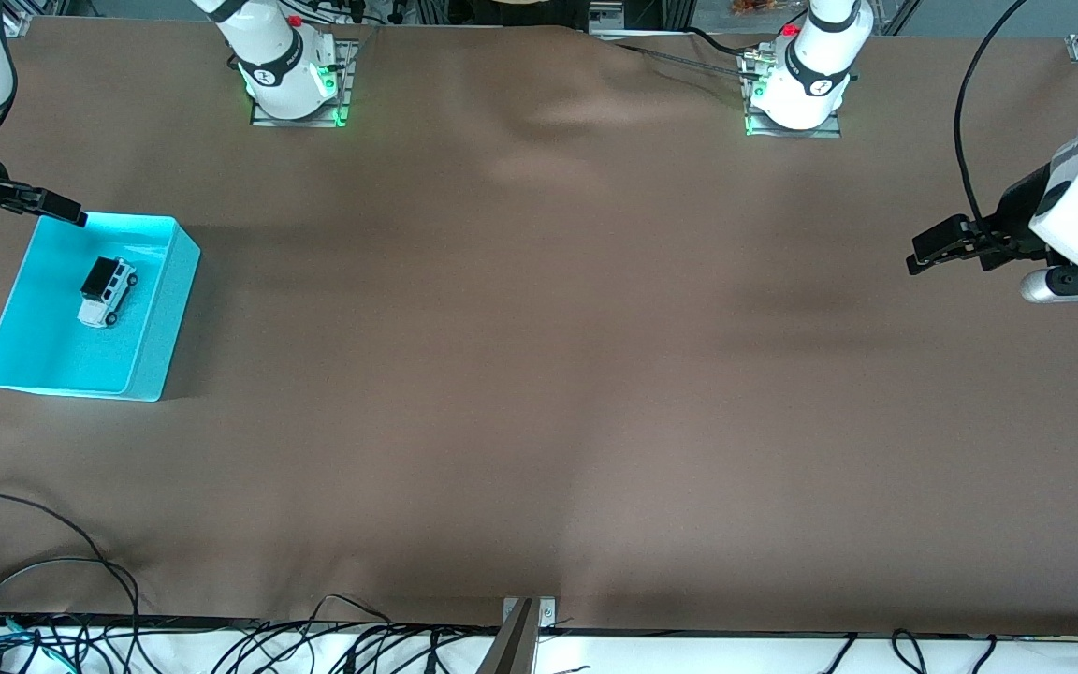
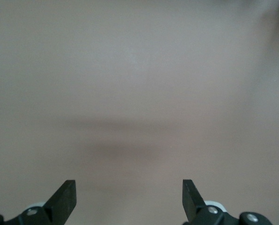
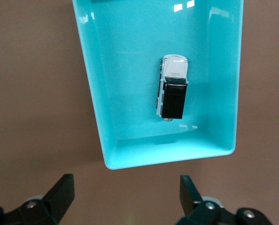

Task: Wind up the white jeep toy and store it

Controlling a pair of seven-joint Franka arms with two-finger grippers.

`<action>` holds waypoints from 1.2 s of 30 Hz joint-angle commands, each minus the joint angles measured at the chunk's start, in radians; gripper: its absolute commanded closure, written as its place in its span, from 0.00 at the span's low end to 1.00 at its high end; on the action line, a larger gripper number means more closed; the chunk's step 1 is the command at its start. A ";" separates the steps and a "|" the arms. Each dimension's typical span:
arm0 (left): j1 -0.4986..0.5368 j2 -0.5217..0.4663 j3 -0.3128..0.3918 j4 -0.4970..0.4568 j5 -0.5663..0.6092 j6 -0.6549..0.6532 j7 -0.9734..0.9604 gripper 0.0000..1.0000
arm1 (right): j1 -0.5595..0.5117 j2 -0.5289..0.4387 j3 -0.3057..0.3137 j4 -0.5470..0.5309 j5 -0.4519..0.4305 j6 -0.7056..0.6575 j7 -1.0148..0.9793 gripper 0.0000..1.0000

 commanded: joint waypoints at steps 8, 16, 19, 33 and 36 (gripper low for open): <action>0.002 0.001 -0.004 0.006 0.022 -0.009 0.008 0.00 | 0.028 -0.003 0.081 0.184 0.127 -0.202 0.037 0.00; 0.002 0.001 -0.004 0.006 0.022 -0.010 0.006 0.00 | 0.039 0.019 0.192 0.299 0.134 -0.268 0.206 0.00; 0.002 0.000 -0.004 0.008 0.022 -0.010 0.006 0.00 | 0.045 0.033 0.230 0.336 0.134 -0.270 0.263 0.00; 0.002 0.000 -0.004 0.006 0.022 -0.010 0.006 0.00 | 0.123 0.130 0.278 0.443 0.134 -0.271 0.402 0.00; 0.004 0.000 -0.004 0.006 0.022 -0.010 0.008 0.00 | 0.126 0.136 0.278 0.451 0.134 -0.271 0.402 0.00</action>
